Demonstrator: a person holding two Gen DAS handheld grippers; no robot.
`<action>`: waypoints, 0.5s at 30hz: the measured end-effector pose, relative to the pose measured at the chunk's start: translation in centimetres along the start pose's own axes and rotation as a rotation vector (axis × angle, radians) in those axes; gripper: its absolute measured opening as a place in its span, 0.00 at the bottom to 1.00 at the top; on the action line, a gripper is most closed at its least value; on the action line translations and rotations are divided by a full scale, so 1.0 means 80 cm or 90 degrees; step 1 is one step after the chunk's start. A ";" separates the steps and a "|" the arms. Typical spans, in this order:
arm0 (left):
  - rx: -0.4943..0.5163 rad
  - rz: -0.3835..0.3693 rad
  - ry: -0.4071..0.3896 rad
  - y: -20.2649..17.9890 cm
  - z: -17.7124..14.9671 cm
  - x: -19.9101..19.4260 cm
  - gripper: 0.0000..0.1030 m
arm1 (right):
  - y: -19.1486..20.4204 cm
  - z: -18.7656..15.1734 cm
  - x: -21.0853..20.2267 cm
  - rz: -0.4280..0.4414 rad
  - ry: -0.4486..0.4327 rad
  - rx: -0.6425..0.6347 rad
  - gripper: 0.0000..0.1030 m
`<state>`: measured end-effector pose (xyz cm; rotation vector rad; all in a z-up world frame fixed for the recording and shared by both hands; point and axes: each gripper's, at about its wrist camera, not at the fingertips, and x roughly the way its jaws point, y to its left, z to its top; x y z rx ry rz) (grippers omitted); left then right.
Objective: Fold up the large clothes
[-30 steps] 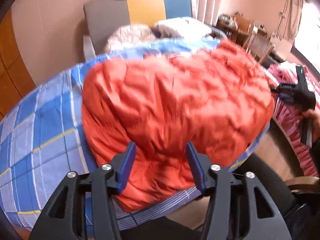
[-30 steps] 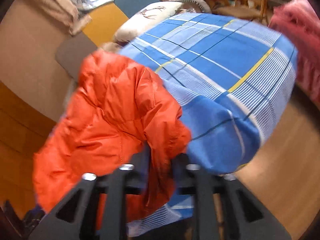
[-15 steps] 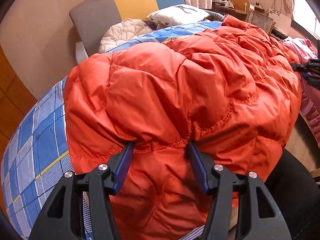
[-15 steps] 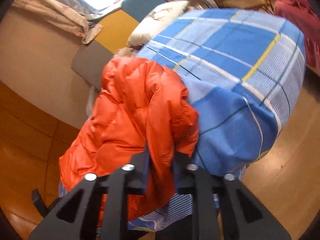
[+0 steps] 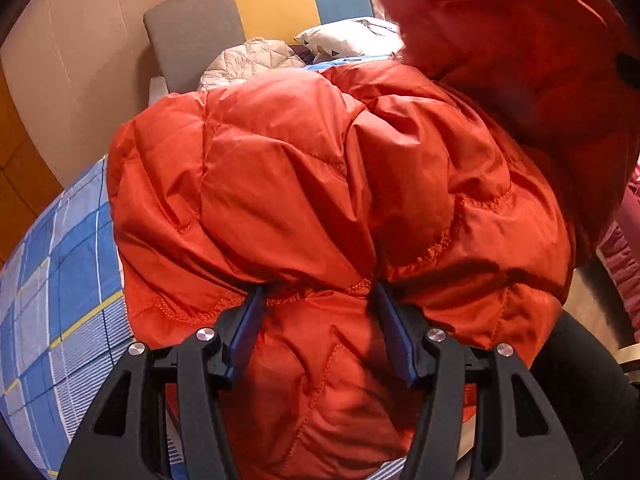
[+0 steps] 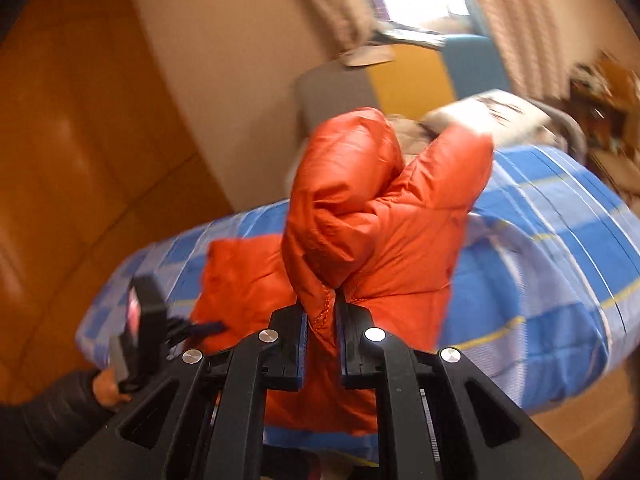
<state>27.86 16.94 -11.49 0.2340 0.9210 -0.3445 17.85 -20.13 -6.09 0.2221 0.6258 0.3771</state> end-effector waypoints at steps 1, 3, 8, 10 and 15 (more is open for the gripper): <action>-0.003 -0.004 -0.002 0.001 0.000 0.000 0.54 | 0.018 -0.001 0.006 0.003 0.005 -0.020 0.11; -0.010 -0.011 -0.004 0.005 -0.003 0.000 0.54 | 0.048 -0.006 0.013 0.010 0.011 -0.056 0.11; -0.016 -0.029 -0.013 0.014 -0.009 0.002 0.54 | 0.100 -0.022 0.036 0.015 0.038 -0.120 0.11; -0.015 -0.036 -0.016 0.018 -0.009 0.003 0.54 | 0.113 -0.030 0.045 0.014 0.051 -0.137 0.11; 0.002 -0.057 -0.022 0.024 -0.015 0.001 0.54 | 0.133 -0.044 0.064 -0.007 0.073 -0.158 0.11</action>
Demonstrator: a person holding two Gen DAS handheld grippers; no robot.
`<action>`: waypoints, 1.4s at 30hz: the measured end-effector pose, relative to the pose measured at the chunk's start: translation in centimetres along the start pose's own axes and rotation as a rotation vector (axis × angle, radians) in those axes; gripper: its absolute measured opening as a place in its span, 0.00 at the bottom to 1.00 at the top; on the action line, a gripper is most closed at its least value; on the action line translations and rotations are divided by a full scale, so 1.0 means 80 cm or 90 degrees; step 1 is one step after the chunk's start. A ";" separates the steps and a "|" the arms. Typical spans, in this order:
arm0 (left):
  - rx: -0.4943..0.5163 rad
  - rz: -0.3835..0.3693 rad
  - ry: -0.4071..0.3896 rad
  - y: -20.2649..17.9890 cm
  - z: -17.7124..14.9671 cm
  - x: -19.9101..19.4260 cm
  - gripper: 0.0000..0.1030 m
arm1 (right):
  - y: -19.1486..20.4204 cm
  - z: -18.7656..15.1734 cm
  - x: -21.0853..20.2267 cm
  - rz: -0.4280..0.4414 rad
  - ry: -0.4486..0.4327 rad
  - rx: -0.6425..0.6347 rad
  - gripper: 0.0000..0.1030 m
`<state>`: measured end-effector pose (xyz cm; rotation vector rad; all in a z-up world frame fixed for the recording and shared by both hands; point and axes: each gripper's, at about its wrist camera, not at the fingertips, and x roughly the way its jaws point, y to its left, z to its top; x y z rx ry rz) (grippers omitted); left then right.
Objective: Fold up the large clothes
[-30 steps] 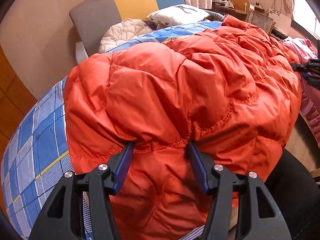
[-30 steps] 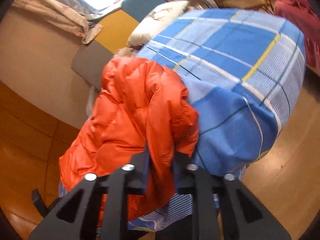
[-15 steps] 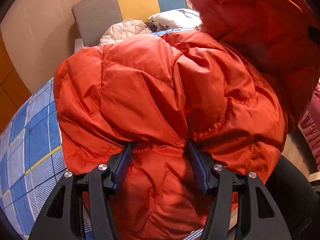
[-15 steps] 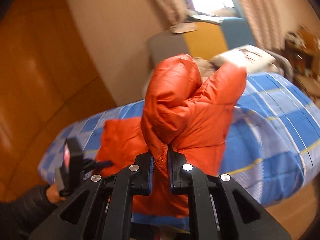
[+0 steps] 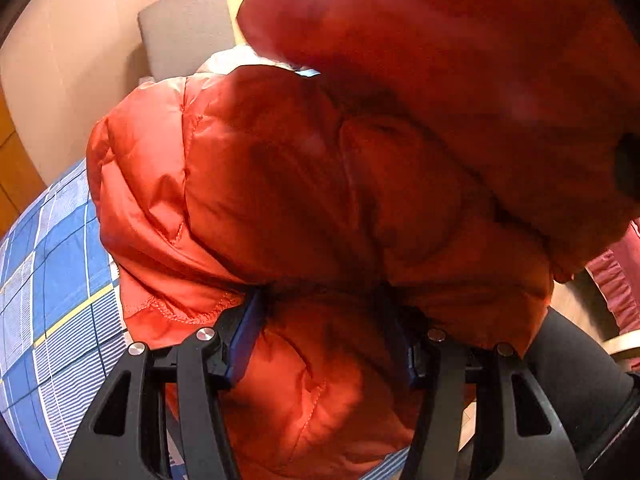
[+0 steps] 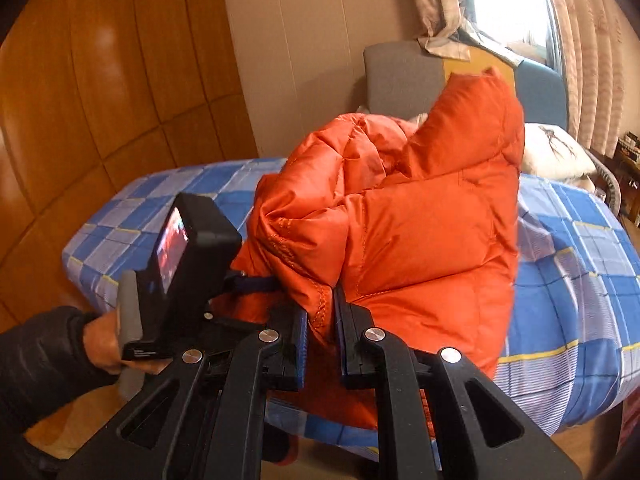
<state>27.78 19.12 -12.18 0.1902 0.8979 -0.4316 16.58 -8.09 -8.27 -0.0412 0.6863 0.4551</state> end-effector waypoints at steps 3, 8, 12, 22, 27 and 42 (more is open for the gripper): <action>0.002 -0.024 -0.002 0.009 -0.003 -0.005 0.54 | 0.011 0.002 0.008 -0.014 0.011 -0.014 0.11; -0.028 -0.078 -0.010 0.044 -0.011 -0.021 0.52 | 0.027 -0.003 0.026 -0.029 0.041 -0.042 0.11; -0.057 -0.102 -0.027 0.068 -0.019 -0.039 0.51 | 0.035 -0.005 0.032 -0.036 0.048 -0.057 0.11; 0.096 -0.142 -0.007 0.070 -0.016 -0.039 0.46 | 0.047 -0.011 0.043 -0.050 0.062 -0.087 0.11; 0.109 -0.188 0.002 0.082 0.001 -0.042 0.44 | 0.057 -0.014 0.049 -0.061 0.066 -0.119 0.11; 0.075 -0.273 -0.010 0.118 0.007 -0.046 0.46 | 0.085 -0.032 0.080 -0.086 0.096 -0.192 0.11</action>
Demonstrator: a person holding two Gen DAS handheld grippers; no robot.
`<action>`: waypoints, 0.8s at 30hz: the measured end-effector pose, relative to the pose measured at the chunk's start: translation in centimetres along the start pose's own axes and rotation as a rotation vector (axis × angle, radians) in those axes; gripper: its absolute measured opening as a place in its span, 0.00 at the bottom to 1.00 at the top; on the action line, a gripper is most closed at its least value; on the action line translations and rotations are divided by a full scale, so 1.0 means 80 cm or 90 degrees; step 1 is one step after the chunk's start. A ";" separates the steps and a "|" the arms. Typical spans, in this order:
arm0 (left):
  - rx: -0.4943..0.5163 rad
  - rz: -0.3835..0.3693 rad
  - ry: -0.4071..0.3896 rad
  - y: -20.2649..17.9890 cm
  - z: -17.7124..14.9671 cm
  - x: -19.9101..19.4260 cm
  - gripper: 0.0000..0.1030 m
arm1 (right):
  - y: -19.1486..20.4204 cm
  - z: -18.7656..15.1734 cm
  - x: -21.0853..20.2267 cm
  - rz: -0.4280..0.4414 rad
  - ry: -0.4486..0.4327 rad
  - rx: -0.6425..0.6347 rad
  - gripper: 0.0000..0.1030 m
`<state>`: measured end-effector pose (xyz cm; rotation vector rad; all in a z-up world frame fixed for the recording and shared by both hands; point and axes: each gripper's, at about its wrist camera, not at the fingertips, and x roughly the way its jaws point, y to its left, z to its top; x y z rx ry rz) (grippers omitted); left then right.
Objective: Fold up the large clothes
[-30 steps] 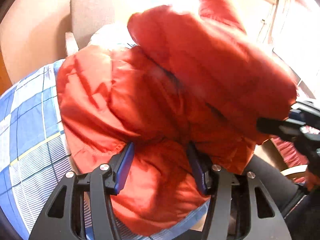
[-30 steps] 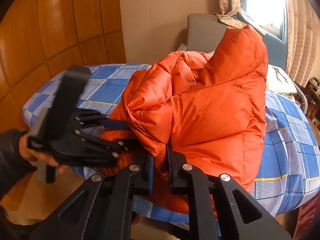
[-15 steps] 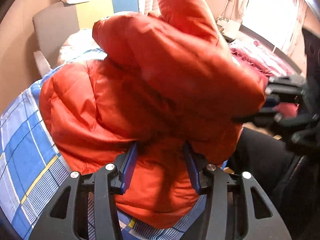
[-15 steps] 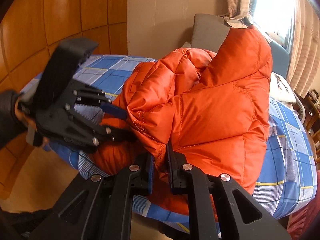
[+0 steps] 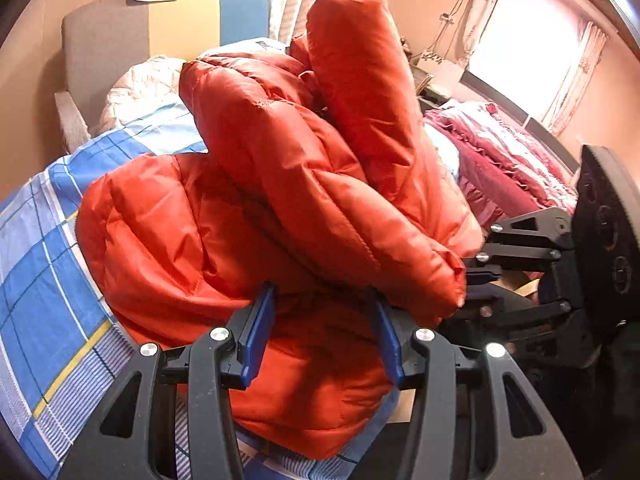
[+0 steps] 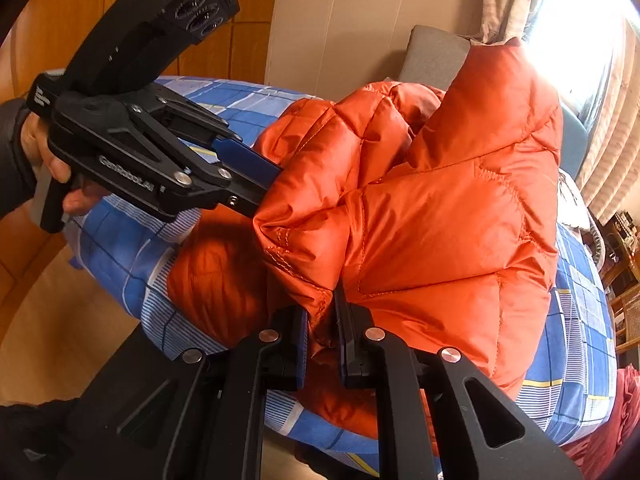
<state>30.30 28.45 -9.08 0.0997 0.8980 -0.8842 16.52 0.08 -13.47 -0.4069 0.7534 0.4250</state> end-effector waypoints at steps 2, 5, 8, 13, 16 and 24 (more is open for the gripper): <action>0.005 0.000 0.006 -0.004 -0.001 0.002 0.50 | -0.002 0.001 0.001 -0.004 0.002 -0.002 0.11; 0.021 -0.009 0.018 -0.007 -0.005 0.000 0.51 | 0.003 0.003 0.003 -0.012 0.003 -0.014 0.11; 0.034 -0.025 0.019 -0.016 -0.002 -0.007 0.53 | 0.011 0.002 0.005 -0.025 0.001 -0.031 0.11; 0.009 -0.059 0.008 -0.011 0.006 -0.011 0.58 | 0.026 -0.001 0.012 -0.052 0.000 -0.069 0.11; 0.006 -0.065 0.012 -0.015 0.007 -0.004 0.59 | 0.032 -0.004 0.017 -0.058 0.002 -0.079 0.11; -0.008 -0.080 -0.021 -0.022 0.004 -0.027 0.63 | 0.032 -0.006 0.015 -0.053 -0.003 -0.072 0.11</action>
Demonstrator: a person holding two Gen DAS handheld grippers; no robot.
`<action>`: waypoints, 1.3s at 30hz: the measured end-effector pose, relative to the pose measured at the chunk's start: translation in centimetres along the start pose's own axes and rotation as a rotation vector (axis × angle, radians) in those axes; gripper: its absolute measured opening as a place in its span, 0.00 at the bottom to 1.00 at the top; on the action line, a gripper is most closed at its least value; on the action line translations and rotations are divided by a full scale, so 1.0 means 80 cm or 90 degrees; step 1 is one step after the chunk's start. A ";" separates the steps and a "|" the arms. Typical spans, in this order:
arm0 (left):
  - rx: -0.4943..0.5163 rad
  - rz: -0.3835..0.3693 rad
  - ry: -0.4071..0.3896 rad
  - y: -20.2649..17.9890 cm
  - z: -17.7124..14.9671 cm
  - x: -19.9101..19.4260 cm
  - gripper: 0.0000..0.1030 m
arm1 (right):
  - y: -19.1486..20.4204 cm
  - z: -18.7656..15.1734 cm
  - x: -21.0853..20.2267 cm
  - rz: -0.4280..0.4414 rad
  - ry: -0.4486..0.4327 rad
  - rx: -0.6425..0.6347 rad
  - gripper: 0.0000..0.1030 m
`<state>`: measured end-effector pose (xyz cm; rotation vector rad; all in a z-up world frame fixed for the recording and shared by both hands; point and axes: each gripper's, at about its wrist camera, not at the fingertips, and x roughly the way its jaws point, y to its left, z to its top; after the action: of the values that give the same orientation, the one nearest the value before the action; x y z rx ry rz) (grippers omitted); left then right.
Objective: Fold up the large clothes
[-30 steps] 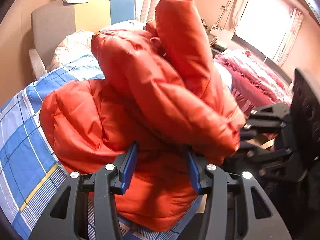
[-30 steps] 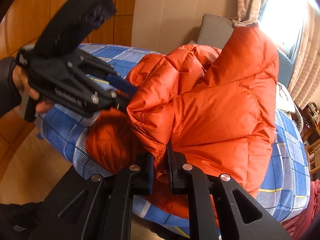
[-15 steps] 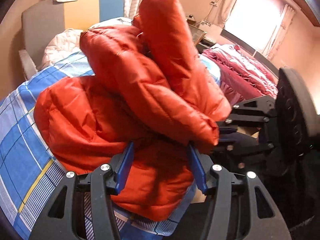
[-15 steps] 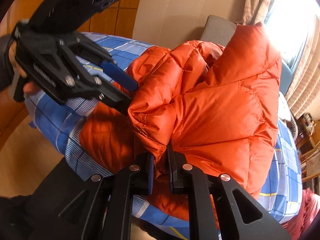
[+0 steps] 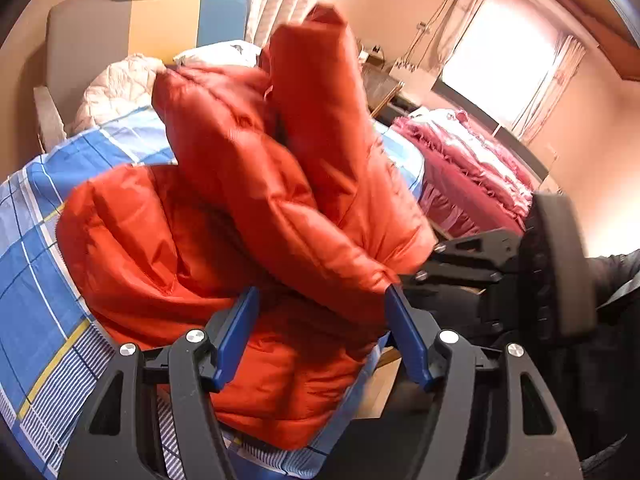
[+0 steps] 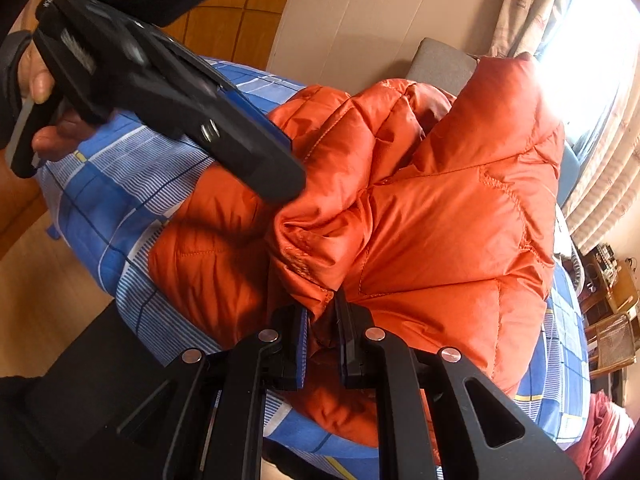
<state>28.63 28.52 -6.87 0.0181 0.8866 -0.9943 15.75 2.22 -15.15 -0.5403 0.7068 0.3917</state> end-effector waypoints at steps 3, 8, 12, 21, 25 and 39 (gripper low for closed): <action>-0.009 -0.007 -0.017 -0.002 0.002 -0.012 0.70 | -0.002 -0.001 -0.002 0.000 -0.006 0.000 0.11; -0.001 -0.021 0.015 -0.012 0.010 0.012 0.72 | -0.001 -0.005 -0.004 -0.005 -0.010 -0.004 0.11; -0.001 -0.029 0.054 -0.018 0.018 0.047 0.71 | 0.001 -0.008 -0.007 -0.009 -0.016 -0.011 0.11; 0.038 0.049 0.074 -0.036 0.035 0.070 0.25 | 0.011 -0.010 -0.012 -0.007 -0.022 -0.013 0.17; 0.062 0.076 0.056 -0.049 0.033 0.067 0.18 | 0.010 -0.012 -0.019 0.000 -0.026 -0.006 0.17; 0.071 0.207 -0.024 -0.087 0.005 0.030 0.12 | -0.172 -0.055 -0.096 0.176 -0.081 0.357 0.32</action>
<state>24.35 22.64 -5.59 0.2309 0.7643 -0.7365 15.15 -12.50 -8.02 0.1137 0.7317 0.4575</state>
